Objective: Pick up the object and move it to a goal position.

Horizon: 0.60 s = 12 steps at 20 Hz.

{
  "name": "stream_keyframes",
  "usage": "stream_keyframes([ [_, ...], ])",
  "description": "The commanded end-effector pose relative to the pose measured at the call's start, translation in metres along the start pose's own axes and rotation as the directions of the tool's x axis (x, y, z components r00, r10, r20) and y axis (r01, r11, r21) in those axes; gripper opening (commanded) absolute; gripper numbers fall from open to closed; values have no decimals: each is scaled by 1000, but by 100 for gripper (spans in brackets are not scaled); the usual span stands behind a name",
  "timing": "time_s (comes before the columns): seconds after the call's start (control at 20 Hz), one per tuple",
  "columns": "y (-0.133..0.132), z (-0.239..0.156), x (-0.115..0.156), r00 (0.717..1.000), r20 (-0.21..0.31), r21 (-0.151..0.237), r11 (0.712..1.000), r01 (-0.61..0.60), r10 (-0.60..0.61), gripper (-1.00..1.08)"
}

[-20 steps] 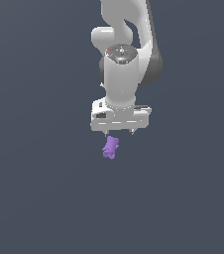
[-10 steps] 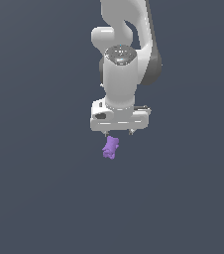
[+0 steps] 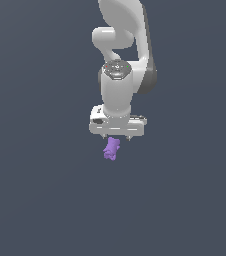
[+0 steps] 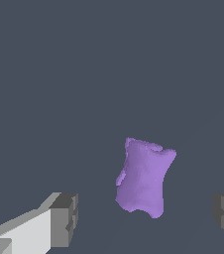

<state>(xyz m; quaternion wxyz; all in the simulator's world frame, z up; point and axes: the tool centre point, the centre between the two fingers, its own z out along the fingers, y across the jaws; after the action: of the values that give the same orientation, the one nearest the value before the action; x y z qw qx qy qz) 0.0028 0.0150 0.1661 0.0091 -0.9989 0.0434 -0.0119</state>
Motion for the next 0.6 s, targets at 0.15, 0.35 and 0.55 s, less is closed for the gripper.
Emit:
stream_keyframes([
  [0.15, 12, 28, -8, 992, 11, -10, 992, -122, 122, 100],
  [0.35, 18, 42, -12, 982, 15, -17, 983, -185, 186, 100],
  [0.55, 22, 50, -15, 975, 17, -22, 975, -223, 223, 100],
])
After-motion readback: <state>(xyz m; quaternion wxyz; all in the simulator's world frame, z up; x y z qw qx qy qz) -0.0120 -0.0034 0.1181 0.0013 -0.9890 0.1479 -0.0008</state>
